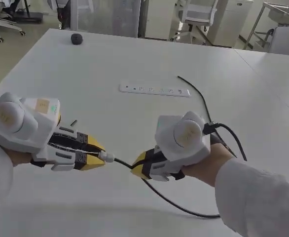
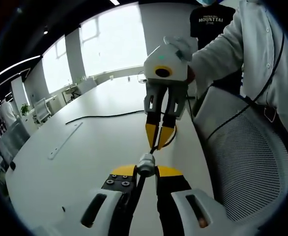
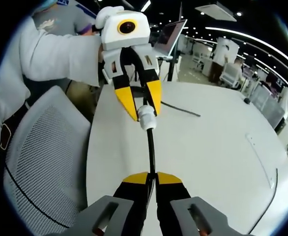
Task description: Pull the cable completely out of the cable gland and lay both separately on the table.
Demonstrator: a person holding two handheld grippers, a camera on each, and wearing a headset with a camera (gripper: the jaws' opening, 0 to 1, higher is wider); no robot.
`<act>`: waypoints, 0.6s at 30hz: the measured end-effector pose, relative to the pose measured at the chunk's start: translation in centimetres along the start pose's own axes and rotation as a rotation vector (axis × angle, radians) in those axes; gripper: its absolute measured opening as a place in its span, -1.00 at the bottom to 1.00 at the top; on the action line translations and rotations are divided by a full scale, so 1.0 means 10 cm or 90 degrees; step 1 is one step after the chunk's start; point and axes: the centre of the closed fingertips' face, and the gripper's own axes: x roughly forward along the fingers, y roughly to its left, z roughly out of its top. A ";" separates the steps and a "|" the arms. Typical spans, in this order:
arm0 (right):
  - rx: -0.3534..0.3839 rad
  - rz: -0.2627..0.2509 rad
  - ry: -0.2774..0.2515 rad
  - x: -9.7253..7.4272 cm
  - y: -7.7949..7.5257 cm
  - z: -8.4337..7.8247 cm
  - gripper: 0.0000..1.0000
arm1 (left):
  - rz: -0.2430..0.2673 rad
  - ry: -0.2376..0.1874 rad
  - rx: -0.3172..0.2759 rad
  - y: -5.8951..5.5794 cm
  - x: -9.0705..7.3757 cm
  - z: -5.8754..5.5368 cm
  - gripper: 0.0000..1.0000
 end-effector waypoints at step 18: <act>0.070 -0.006 0.039 0.12 -0.03 -0.43 -1.00 | 0.030 -0.008 -0.004 0.09 -0.09 0.02 -0.70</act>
